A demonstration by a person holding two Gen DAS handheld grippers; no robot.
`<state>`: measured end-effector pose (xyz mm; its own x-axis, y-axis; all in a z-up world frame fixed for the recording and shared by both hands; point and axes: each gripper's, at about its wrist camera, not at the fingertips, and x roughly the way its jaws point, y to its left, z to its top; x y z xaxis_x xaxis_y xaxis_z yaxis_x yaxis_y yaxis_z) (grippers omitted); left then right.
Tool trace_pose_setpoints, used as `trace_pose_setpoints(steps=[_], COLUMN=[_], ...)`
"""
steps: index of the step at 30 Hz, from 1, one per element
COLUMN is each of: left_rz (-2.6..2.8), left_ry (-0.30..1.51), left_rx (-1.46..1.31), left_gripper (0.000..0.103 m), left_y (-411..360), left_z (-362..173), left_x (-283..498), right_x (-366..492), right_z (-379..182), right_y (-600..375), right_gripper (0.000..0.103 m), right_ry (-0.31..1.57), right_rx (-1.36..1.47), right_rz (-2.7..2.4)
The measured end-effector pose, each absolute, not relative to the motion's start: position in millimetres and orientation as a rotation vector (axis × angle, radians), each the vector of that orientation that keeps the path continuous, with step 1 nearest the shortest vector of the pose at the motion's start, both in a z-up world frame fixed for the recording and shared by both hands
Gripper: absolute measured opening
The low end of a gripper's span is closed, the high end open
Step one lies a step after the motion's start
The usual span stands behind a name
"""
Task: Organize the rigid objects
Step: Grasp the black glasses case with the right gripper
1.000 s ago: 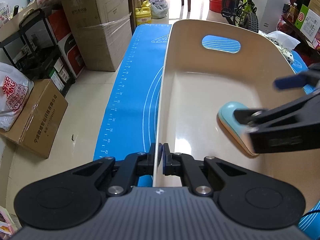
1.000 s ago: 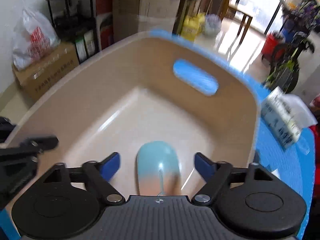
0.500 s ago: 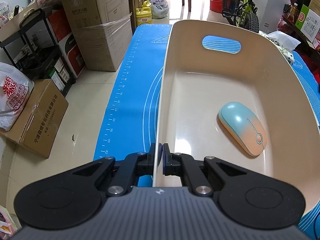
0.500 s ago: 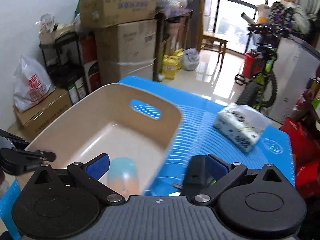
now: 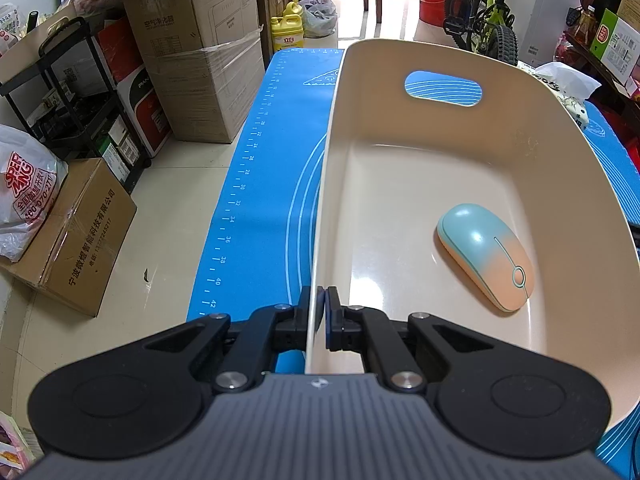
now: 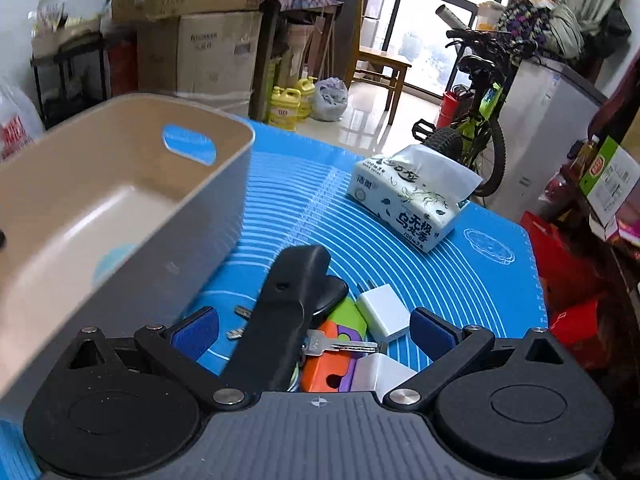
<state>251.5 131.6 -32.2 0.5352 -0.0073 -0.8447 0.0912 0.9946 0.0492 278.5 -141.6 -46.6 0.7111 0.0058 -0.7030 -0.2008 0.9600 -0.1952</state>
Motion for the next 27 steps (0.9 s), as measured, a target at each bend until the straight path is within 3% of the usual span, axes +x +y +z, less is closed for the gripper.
trace_pose_setpoints(steps=[8, 17, 19, 21, 27], left_rz=[-0.061, -0.063, -0.063, -0.062, -0.064], left_ry=[1.005, 1.006, 1.006, 1.006, 1.006], left_rx=[0.085, 0.086, 0.085, 0.085, 0.084], left_gripper=[0.006, 0.006, 0.006, 0.006, 0.007], left_y=[132.1, 133.4, 133.6, 133.2, 133.3], left_z=[-32.0, -31.5, -31.6, -31.5, -31.4], left_x=[251.3, 252.3, 252.1, 252.2, 252.4], right_x=[303.3, 325.5, 326.7, 327.0, 326.2], right_z=[-76.9, -104.6, -106.8, -105.1, -102.6], right_y=[-122.2, -111.4, -111.9, -114.0, -118.1], right_gripper=[0.099, 0.079, 0.072, 0.054, 0.053], right_ry=[0.801, 0.842, 0.837, 0.837, 0.852], right_rx=[-0.374, -0.388, -0.371, -0.333, -0.284], right_rz=[0.085, 0.074, 0.09, 0.107, 0.114])
